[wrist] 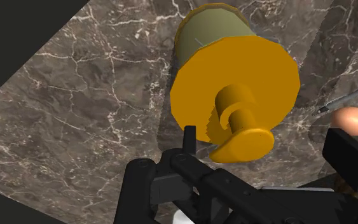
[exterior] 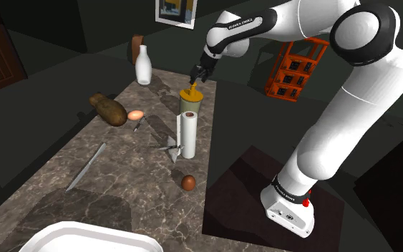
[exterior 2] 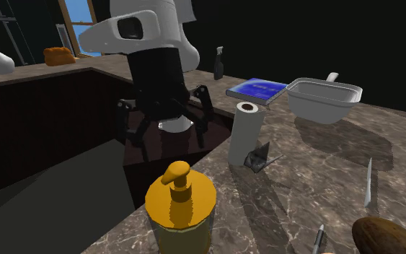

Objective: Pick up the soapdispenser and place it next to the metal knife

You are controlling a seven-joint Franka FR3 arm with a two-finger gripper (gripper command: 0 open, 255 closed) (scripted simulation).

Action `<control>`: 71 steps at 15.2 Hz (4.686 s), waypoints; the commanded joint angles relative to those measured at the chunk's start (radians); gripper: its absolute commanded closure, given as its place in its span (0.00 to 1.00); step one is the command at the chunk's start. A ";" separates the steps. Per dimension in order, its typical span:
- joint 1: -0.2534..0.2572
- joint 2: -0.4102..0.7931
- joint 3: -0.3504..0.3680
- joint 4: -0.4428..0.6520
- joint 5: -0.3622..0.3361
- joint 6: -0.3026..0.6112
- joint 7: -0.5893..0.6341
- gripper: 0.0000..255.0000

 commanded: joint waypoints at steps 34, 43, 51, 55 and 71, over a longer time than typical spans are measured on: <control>0.004 0.045 0.002 0.064 0.012 -0.018 0.005 1.00; 0.003 0.007 0.001 0.142 -0.017 -0.131 0.035 1.00; 0.003 -0.013 0.000 0.227 -0.033 -0.234 0.055 1.00; 0.002 -0.018 0.000 0.276 -0.038 -0.287 0.064 1.00; -0.001 0.001 -0.004 0.512 -0.046 -0.504 0.089 1.00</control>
